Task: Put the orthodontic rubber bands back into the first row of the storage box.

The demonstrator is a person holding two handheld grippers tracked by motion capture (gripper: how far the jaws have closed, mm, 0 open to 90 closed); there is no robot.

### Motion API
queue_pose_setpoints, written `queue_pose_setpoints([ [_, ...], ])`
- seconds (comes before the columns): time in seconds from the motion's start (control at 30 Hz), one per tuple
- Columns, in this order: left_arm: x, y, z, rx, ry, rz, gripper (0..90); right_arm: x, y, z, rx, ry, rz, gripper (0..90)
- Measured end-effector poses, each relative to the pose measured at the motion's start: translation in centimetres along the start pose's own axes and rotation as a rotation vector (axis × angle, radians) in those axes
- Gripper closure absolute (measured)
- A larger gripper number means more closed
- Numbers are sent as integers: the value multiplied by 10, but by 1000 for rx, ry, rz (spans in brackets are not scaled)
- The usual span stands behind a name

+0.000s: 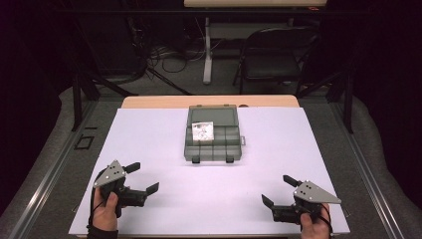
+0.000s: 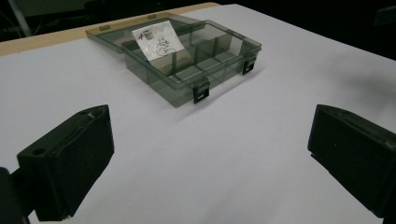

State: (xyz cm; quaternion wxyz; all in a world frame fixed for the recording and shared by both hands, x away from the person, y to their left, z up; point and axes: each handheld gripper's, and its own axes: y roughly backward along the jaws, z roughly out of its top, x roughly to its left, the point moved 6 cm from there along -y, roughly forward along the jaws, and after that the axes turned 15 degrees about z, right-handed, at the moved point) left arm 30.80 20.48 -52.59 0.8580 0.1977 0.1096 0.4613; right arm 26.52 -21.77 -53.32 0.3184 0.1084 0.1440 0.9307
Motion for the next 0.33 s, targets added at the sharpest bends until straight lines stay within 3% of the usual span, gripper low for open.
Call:
queue_pose_setpoints([
  [0.2, 2, -1, -2, 8, -2, 1, 8, 0, 0, 0, 2, -1, 1, 56],
  [0.33, 7, -3, -4, 17, 25, 7, 8, -1, 1, -1, 14, 0, 0, 56],
])
